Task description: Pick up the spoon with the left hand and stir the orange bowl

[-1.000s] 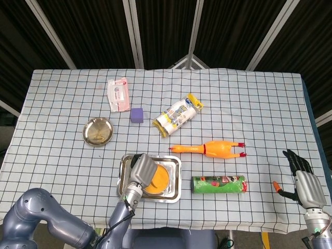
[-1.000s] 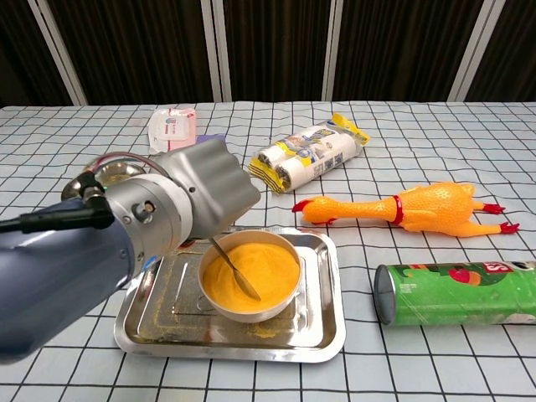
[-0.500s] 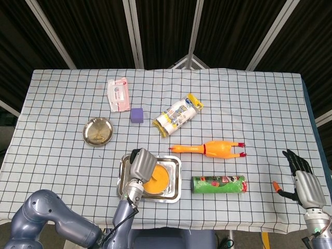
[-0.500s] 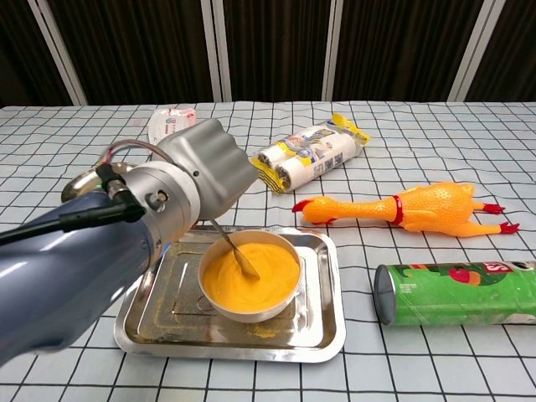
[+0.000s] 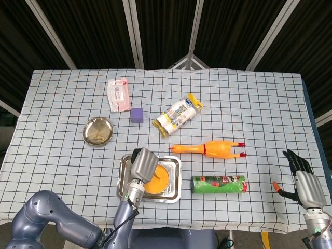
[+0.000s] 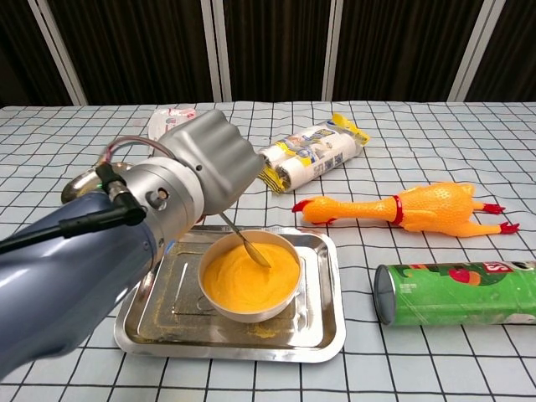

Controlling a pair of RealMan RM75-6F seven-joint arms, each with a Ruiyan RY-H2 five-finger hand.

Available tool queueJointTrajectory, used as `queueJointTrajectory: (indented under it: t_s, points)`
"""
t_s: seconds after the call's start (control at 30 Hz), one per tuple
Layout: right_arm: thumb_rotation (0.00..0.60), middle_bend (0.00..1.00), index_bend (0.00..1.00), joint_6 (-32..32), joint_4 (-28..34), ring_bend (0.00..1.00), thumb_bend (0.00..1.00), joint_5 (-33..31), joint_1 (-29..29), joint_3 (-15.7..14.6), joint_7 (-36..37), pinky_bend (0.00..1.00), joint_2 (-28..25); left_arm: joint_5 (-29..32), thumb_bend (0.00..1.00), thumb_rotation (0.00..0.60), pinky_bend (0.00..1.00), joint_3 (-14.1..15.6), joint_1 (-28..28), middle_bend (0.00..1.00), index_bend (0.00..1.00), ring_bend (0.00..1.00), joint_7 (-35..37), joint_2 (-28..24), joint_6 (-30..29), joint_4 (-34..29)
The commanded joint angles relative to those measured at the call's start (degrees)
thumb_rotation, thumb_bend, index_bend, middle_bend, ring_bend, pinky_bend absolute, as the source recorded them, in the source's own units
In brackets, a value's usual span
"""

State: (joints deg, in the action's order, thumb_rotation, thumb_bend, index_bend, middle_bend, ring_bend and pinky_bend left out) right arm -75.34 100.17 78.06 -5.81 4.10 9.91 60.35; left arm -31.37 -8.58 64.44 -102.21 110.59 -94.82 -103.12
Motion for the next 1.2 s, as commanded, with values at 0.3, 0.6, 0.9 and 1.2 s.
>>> queueJointTrajectory:
  t_s: [0.3, 0.6, 0.9, 1.2]
  points:
    - [0.600, 0.00, 0.00, -0.1, 0.2, 0.00, 0.37, 0.0, 0.0, 0.0, -0.4, 0.00, 0.1, 0.8, 1.00, 0.600, 0.92, -1.3, -0.7, 1.00, 0.81, 0.89, -0.3, -2.6, -1.8, -4.4]
    - [0.600, 0.00, 0.00, 0.0, 0.1, 0.00, 0.37, -0.1, 0.0, 0.0, -0.2, 0.00, 0.0, 4.9, 1.00, 0.600, 0.92, -3.9, -1.4, 0.99, 0.81, 0.89, 0.6, -3.3, -2.1, -5.3]
    - [0.600, 0.00, 0.00, 0.0, 0.1, 0.00, 0.37, -0.1, 0.0, 0.0, -0.2, 0.00, -0.1, 1.5, 0.99, 0.600, 0.92, -0.6, -2.4, 0.99, 0.80, 0.89, 3.7, -5.1, -1.4, -4.2]
    - [0.600, 0.00, 0.00, 0.1, 0.1, 0.00, 0.37, 0.0, 0.0, -0.1, -0.3, 0.00, 0.0, -6.6, 0.99, 0.600, 0.92, 2.8, -5.7, 0.99, 0.80, 0.89, 13.3, -10.1, 0.6, 1.9]
